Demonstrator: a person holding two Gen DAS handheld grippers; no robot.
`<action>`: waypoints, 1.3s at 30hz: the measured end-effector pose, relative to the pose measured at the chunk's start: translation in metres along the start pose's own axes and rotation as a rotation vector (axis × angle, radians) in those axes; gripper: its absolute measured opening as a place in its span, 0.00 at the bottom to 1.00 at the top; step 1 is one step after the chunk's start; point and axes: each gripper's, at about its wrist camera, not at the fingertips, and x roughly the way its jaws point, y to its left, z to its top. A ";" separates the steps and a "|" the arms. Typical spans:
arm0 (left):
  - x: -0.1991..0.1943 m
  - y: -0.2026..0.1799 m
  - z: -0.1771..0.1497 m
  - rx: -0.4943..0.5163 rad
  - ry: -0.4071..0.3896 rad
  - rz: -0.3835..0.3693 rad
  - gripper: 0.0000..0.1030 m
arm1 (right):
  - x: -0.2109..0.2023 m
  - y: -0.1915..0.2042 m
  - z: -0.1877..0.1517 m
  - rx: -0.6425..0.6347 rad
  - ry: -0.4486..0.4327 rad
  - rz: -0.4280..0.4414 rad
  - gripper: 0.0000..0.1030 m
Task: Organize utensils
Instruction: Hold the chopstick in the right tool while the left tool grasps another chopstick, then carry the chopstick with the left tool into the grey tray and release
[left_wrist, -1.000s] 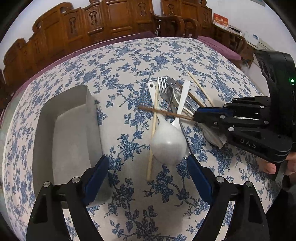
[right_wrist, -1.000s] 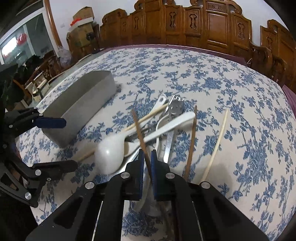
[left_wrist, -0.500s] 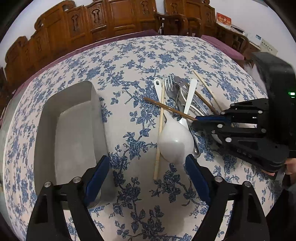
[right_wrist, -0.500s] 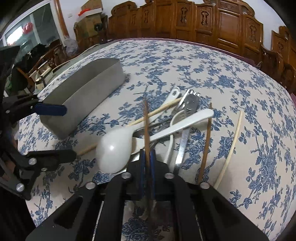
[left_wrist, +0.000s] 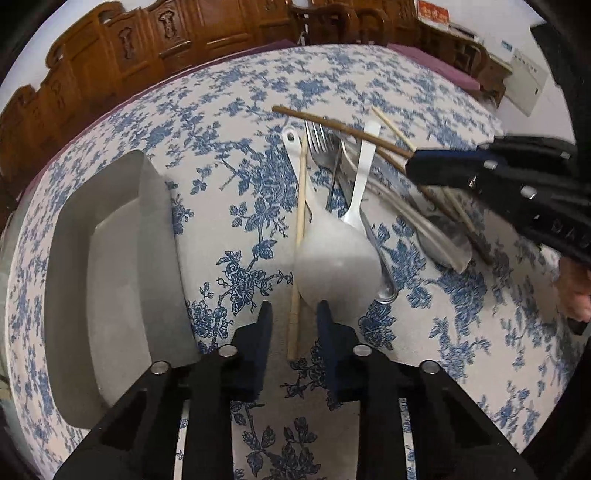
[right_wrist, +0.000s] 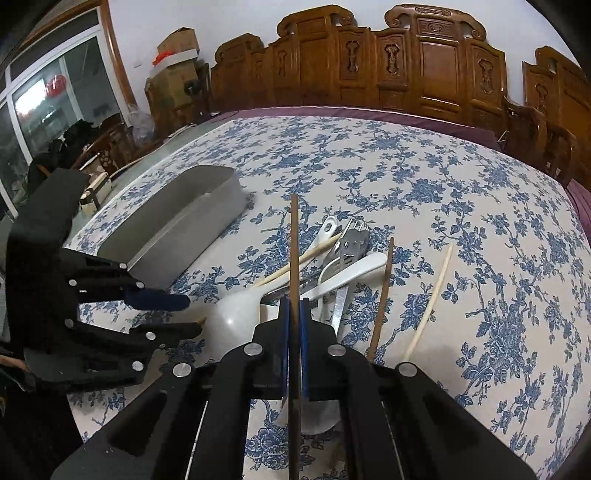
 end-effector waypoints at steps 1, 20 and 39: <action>0.004 -0.001 0.000 0.008 0.012 0.008 0.19 | 0.000 0.000 0.000 0.000 -0.002 0.001 0.06; -0.040 0.014 -0.002 -0.067 -0.083 -0.007 0.04 | -0.005 0.011 -0.015 0.067 0.007 -0.049 0.06; -0.093 0.094 -0.037 -0.132 -0.147 0.017 0.04 | -0.035 0.047 0.019 0.079 0.007 -0.134 0.06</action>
